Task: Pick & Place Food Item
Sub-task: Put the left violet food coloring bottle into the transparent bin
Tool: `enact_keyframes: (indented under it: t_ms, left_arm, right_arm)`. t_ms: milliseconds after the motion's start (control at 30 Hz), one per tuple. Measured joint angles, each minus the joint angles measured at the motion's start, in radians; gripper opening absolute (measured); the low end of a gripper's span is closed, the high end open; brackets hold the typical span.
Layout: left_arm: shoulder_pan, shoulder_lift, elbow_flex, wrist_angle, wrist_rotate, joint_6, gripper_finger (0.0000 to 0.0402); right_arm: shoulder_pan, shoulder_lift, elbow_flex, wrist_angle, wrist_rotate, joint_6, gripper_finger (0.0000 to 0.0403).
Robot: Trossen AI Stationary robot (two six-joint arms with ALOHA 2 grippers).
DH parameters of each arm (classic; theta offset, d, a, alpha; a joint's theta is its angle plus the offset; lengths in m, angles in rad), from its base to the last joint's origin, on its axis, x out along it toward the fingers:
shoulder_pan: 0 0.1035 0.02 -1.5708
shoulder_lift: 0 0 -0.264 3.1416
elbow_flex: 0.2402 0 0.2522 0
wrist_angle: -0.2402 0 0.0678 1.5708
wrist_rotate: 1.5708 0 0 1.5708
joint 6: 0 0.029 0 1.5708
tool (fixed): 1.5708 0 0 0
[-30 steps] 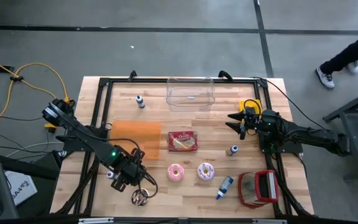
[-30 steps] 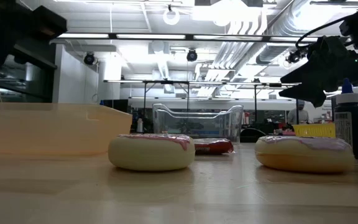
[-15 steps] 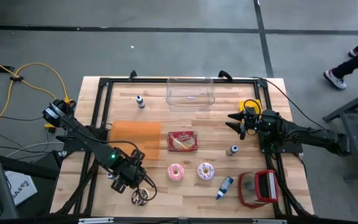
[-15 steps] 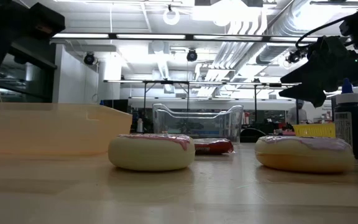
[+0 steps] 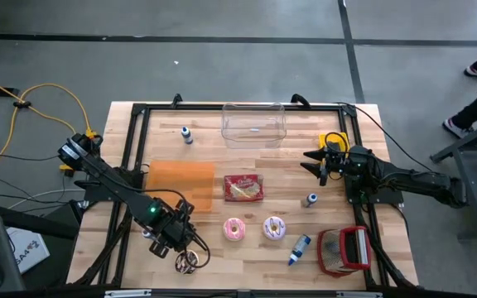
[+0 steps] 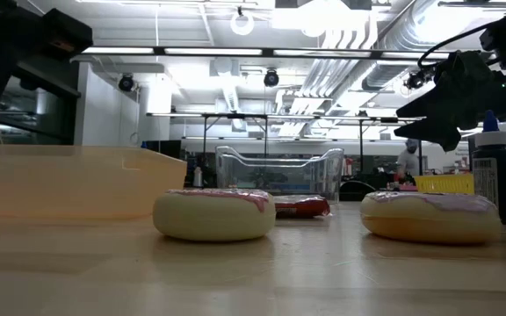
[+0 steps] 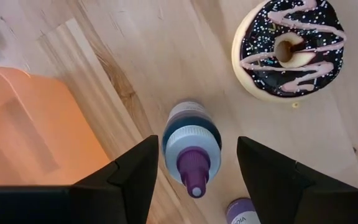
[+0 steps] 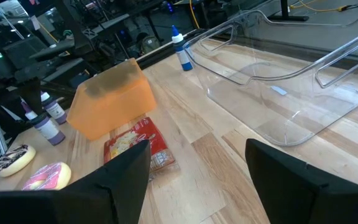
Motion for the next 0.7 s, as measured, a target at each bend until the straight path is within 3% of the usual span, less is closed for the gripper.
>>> enact_keyframes:
  t_ms: [700]
  left_arm:
    - [0.000, 0.000, 0.001, -0.002, 0.000, -0.001, 0.0115]
  right_arm:
    - [0.000, 0.000, 0.000, 0.000, 0.000, 0.000, 0.0250]
